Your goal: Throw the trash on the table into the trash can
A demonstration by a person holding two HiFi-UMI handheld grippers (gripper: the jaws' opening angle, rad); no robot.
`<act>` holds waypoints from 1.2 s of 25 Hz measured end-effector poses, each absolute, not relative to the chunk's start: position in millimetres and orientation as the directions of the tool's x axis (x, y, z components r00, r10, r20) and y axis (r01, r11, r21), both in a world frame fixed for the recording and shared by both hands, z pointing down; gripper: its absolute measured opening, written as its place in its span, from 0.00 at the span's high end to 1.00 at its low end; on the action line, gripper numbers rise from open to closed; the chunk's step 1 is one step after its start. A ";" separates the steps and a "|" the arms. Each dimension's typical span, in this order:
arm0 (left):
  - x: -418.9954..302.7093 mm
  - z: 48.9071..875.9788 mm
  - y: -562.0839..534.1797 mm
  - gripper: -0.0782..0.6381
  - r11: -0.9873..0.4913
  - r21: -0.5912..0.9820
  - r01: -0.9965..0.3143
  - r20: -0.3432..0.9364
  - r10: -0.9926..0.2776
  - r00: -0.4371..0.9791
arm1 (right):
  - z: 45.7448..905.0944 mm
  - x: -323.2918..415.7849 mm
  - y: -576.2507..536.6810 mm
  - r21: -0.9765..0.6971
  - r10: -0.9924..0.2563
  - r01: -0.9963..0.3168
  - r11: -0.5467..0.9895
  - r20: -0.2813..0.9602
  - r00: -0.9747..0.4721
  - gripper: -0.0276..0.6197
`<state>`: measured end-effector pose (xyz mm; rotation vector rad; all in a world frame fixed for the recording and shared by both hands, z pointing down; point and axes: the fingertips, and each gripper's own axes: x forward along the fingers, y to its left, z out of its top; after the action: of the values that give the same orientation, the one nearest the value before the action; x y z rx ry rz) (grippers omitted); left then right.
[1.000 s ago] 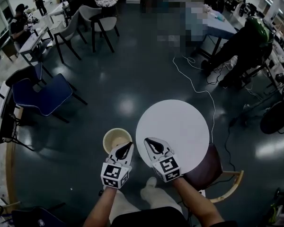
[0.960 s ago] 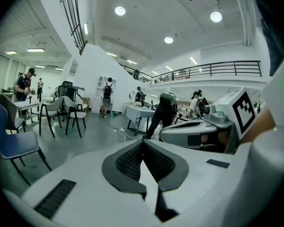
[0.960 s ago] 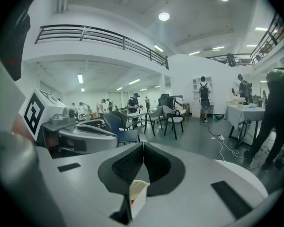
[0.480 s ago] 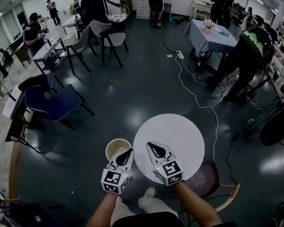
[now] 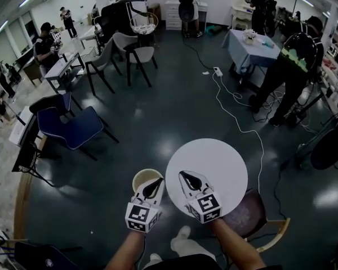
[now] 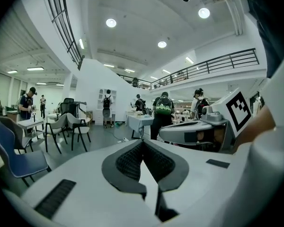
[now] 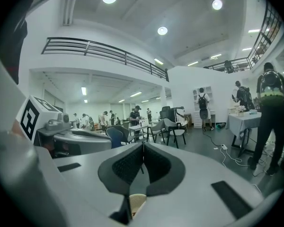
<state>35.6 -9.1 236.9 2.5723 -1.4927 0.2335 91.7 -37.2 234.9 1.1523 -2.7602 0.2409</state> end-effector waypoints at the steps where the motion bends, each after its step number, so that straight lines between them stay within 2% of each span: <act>1: 33.2 233.8 -4.0 0.87 -0.491 0.054 -0.870 0.207 -0.847 0.491 | 232.1 89.0 -31.0 -0.093 -0.692 -0.714 0.694 0.186 -0.697 0.93; 14: -25.0 181.3 126.1 0.87 -0.509 0.037 -0.860 0.093 -0.855 0.510 | 184.5 47.5 101.4 -0.092 -0.722 -0.731 0.676 0.119 -0.682 0.93; 30: -91.1 132.7 319.5 0.87 -0.545 0.002 -0.839 0.023 -0.838 0.544 | 132.0 -24.9 296.6 -0.055 -0.736 -0.738 0.673 0.049 -0.675 0.93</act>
<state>-91.1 319.5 132.7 2.7497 -1.4931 0.0299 -24.9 296.6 132.0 1.2569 -2.8519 0.1095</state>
